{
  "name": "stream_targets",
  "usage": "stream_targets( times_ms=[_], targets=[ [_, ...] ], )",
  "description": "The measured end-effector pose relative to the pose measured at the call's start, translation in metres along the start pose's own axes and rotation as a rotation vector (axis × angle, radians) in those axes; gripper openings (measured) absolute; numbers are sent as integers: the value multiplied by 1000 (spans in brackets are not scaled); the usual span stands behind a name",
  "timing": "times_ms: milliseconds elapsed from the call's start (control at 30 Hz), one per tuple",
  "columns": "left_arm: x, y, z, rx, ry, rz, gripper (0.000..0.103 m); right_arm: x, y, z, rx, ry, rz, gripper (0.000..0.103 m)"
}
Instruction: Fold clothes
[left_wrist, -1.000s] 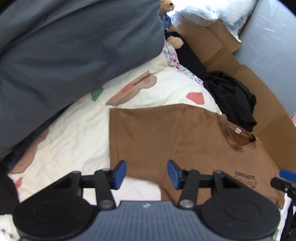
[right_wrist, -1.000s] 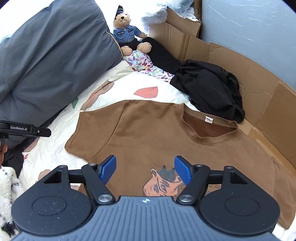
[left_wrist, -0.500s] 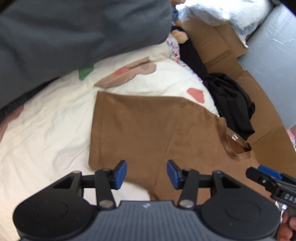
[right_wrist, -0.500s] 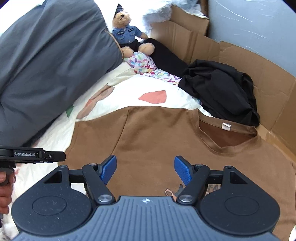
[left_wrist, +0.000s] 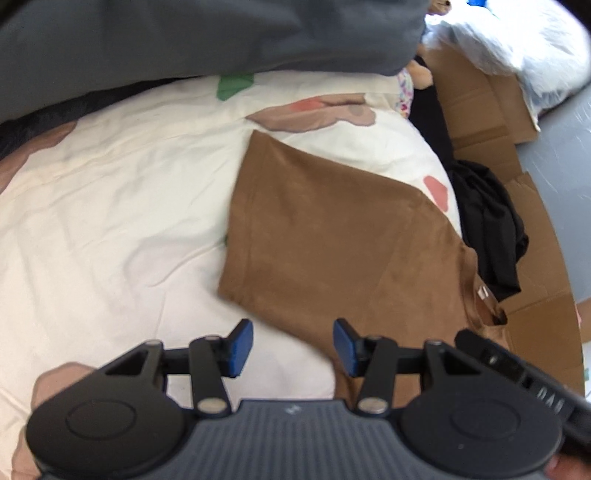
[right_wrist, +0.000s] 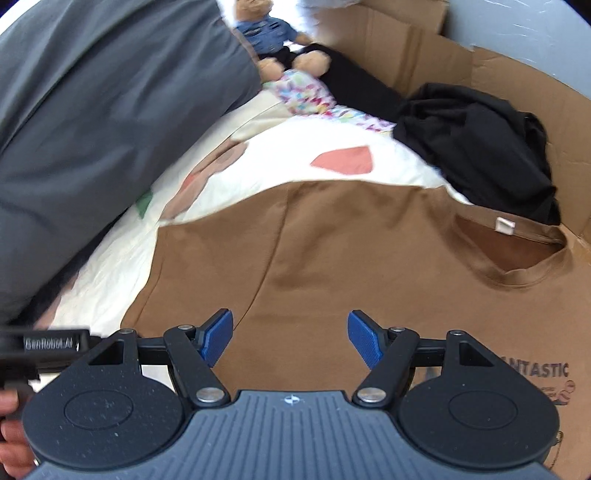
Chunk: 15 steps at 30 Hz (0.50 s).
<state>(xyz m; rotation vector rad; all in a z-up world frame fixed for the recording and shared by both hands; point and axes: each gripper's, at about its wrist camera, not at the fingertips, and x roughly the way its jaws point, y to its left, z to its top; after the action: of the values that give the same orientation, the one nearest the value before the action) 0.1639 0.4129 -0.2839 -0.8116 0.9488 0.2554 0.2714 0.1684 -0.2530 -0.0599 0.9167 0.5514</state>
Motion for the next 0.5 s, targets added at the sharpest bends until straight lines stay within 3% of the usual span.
stream_targets(
  times_ms=[133, 500],
  targets=[
    [-3, 0, -4, 7, -11, -10, 48, 5, 4, -8, -3, 15, 9, 61],
    [2, 17, -3, -103, -25, -53, 44, -1, 7, -13, -13, -24, 41, 55]
  ],
)
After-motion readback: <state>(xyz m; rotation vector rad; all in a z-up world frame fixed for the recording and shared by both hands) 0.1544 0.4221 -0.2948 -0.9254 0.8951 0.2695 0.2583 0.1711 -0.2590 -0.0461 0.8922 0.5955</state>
